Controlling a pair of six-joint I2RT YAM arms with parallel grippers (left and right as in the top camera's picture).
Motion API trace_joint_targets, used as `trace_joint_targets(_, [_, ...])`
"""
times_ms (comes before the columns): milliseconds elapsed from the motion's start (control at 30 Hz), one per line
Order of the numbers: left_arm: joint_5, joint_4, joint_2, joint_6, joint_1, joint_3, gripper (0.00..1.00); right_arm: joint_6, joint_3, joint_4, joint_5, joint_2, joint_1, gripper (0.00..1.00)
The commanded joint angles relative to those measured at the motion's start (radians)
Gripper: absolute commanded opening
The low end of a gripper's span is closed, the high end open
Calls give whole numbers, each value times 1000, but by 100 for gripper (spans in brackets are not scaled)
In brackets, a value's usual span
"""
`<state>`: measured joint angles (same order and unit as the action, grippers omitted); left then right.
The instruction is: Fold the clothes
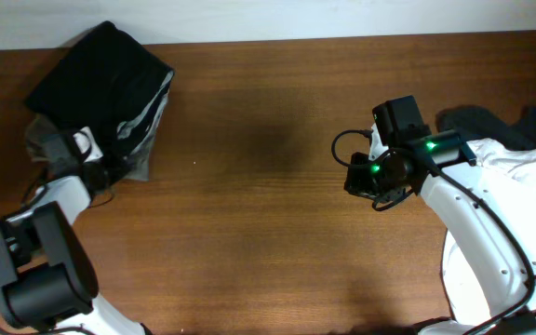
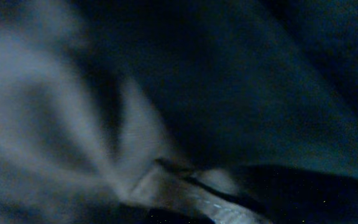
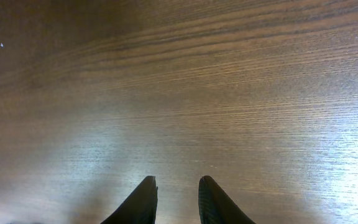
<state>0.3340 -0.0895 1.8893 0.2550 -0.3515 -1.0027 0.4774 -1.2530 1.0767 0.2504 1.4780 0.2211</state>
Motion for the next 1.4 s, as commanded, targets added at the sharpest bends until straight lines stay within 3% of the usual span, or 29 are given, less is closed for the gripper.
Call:
trace_joint_targets(0, [9,103,10,41,110,3,4,-2,-9,1,-19,-9,-3,27])
trace_joint_targets(100, [45,194,9,41,126,-8,11,-3,-9,2,-20,-9,-4,27])
trace_joint_targets(167, [141,138,-6,40,126,-53,27,-3,-9,2,-19,-9,-4,27])
trace_joint_targets(300, [172,-243,-156,-110,149,-188,46,-37,-10,-3,-19,-36,-4,36])
trace_joint_targets(467, [186,-475,-406,-346,225,-331,60,-165,-77,-8,-55,-210,-3,42])
trace_joint_targets(567, [86,-530,-591,-366,276,-382,78,-239,-142,-13,-83,-374,-4,47])
trace_joint_targets(600, [57,-536,-653,-365,291,-382,93,-260,-158,-23,-83,-430,-4,49])
trace_joint_targets(633, [43,-556,-713,-365,303,-382,99,-279,-172,-39,-82,-486,-4,52])
trace_joint_targets(667, [42,-577,-751,-365,308,-382,99,-293,-178,-54,-84,-531,-4,55])
trace_joint_targets(700, [42,-605,-784,-365,308,-382,99,-299,-178,-79,-84,-583,-4,70])
trace_joint_targets(733, [43,-621,-801,-365,308,-382,99,-299,-178,-100,-89,-610,-4,99])
trace_joint_targets(933, [43,-657,-838,-362,308,-382,99,-298,-178,-168,-109,-715,-4,99])
trace_joint_targets(1200, [43,-657,-835,-362,308,-382,99,-298,-177,89,-132,-713,-4,99])
trace_joint_targets(1367, [43,-657,-835,-362,308,-382,99,-330,-177,87,-250,-713,-4,99])
